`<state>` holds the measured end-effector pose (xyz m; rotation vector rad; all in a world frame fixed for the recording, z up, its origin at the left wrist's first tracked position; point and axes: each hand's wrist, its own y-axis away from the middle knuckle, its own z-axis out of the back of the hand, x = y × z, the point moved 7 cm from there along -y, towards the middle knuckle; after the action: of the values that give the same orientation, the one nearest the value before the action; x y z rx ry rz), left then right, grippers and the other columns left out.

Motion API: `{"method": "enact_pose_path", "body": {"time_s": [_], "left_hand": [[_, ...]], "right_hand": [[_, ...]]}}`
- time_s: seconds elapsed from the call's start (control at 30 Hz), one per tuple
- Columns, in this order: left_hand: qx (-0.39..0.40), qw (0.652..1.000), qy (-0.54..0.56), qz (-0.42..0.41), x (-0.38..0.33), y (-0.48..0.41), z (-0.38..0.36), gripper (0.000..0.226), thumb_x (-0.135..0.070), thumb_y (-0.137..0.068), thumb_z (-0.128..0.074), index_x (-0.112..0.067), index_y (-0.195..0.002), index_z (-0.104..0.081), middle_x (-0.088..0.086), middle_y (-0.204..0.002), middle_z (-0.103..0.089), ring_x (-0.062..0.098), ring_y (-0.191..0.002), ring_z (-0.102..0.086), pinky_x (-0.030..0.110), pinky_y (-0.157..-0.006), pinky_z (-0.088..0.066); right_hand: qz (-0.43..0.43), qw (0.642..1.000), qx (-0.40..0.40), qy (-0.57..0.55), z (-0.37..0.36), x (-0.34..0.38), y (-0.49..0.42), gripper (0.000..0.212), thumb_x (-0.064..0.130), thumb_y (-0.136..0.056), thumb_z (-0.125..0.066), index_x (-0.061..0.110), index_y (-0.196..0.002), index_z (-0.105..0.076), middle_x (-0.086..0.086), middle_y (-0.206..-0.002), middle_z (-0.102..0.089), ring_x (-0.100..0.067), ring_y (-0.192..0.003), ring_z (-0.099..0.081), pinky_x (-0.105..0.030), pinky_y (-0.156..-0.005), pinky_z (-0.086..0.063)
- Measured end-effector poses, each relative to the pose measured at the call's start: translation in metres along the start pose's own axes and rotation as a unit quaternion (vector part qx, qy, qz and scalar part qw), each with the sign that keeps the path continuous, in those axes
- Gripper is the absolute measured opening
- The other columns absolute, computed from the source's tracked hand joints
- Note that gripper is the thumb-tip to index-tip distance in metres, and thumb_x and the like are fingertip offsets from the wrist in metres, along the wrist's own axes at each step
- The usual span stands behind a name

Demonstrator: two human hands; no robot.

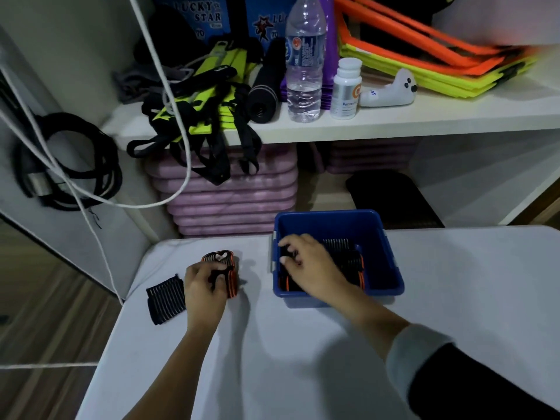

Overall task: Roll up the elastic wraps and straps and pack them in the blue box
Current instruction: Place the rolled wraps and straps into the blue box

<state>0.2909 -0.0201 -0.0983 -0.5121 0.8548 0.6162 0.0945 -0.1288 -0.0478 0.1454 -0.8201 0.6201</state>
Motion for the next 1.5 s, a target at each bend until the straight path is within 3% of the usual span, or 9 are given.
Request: {"method": "enact_pose_path", "body": {"time_s": [0.1, 0.33, 0.47, 0.57, 0.7, 0.93, 1.1, 1.27, 1.5], "left_hand": [[0.005, 0.999, -0.02, 0.035, 0.027, -0.007, 0.014, 0.026, 0.002, -0.082, -0.056, -0.017, -0.098, -0.066, 0.001, -0.107, -0.045, 0.025, -0.098, -0.051, 0.03, -0.09, -0.041], [0.09, 0.993, -0.033, 0.074, 0.068, -0.032, 0.015, 0.023, -0.004, -0.086, -0.058, -0.017, -0.104, -0.063, 0.007, -0.105, -0.058, 0.01, -0.079, -0.052, 0.018, -0.072, -0.036], [0.169, 0.981, -0.017, 0.092, 0.089, -0.044, -0.002, 0.031, -0.008, -0.086, -0.059, -0.026, -0.111, -0.058, 0.006, -0.113, -0.061, 0.016, -0.1, -0.059, 0.03, -0.088, -0.047], [0.204, 0.974, -0.015, 0.098, 0.099, -0.046, -0.011, 0.039, -0.008, -0.085, -0.059, -0.027, -0.119, -0.056, 0.003, -0.117, -0.06, 0.018, -0.109, -0.056, 0.035, -0.098, -0.045], [0.235, 0.968, -0.024, 0.08, 0.101, -0.045, -0.021, 0.043, -0.005, -0.087, -0.056, -0.022, -0.127, -0.053, 0.002, -0.119, -0.061, 0.019, -0.111, -0.054, 0.029, -0.098, -0.042], [0.243, 0.966, -0.065, 0.059, 0.11, -0.051, -0.033, 0.042, -0.009, -0.087, -0.049, -0.019, -0.127, -0.053, 0.012, -0.113, -0.065, 0.028, -0.105, -0.059, 0.047, -0.097, -0.043], [0.23, 0.969, -0.062, 0.067, 0.108, -0.051, -0.032, 0.039, -0.013, -0.085, -0.054, -0.026, -0.122, -0.057, 0.012, -0.105, -0.066, 0.03, -0.102, -0.056, 0.047, -0.097, -0.042], [0.212, 0.974, 0.021, 0.076, 0.08, -0.044, -0.017, 0.04, -0.008, -0.092, -0.05, -0.03, -0.125, -0.053, 0.014, -0.119, -0.045, 0.015, -0.104, -0.043, 0.022, -0.1, -0.032], [0.185, 0.981, 0.052, -0.013, 0.014, -0.05, 0.0, 0.035, -0.017, -0.092, -0.053, -0.031, -0.124, -0.056, 0.01, -0.115, -0.046, 0.011, -0.107, -0.043, 0.021, -0.095, -0.035]], "right_hand": [[0.01, 0.998, 0.036, -0.056, -0.055, 0.027, -0.009, 0.028, 0.012, -0.088, -0.059, 0.017, -0.115, -0.059, -0.002, -0.101, -0.052, -0.005, -0.079, -0.051, -0.018, -0.079, -0.041], [-0.138, 0.984, 0.097, -0.057, -0.166, -0.003, -0.021, 0.044, 0.023, -0.083, -0.064, 0.029, -0.125, -0.048, -0.006, -0.12, -0.056, -0.026, -0.111, -0.054, -0.038, -0.098, -0.044], [-0.17, 0.979, 0.08, -0.082, -0.189, -0.021, -0.028, 0.057, 0.024, -0.08, -0.069, 0.029, -0.132, -0.047, -0.003, -0.127, -0.055, -0.021, -0.122, -0.047, -0.035, -0.106, -0.038], [-0.164, 0.977, 0.073, -0.115, -0.204, -0.029, -0.035, 0.06, 0.04, -0.073, -0.066, 0.045, -0.129, -0.045, 0.003, -0.125, -0.057, -0.018, -0.118, -0.05, -0.039, -0.102, -0.043], [-0.152, 0.975, 0.083, -0.141, -0.237, -0.056, -0.043, 0.061, 0.048, -0.067, -0.056, 0.057, -0.126, -0.041, 0.013, -0.132, -0.055, -0.019, -0.121, -0.05, -0.042, -0.101, -0.045], [-0.156, 0.967, 0.074, -0.186, -0.233, -0.049, -0.048, 0.055, 0.045, -0.065, -0.056, 0.058, -0.118, -0.048, 0.008, -0.122, -0.061, -0.018, -0.116, -0.054, -0.042, -0.096, -0.049], [-0.152, 0.963, 0.052, -0.215, -0.223, -0.042, -0.042, 0.051, 0.04, -0.065, -0.058, 0.059, -0.112, -0.051, 0.008, -0.121, -0.059, -0.016, -0.114, -0.054, -0.043, -0.095, -0.049], [-0.128, 0.966, 0.049, -0.218, -0.202, -0.031, -0.04, 0.048, 0.05, -0.069, -0.055, 0.059, -0.116, -0.048, 0.007, -0.119, -0.056, -0.015, -0.115, -0.052, -0.043, -0.096, -0.048], [-0.065, 0.946, 0.032, -0.315, -0.135, 0.0, -0.046, 0.04, 0.025, -0.084, -0.064, 0.039, -0.121, -0.056, -0.003, -0.129, -0.052, -0.019, -0.12, -0.052, -0.043, -0.102, -0.046]]}}
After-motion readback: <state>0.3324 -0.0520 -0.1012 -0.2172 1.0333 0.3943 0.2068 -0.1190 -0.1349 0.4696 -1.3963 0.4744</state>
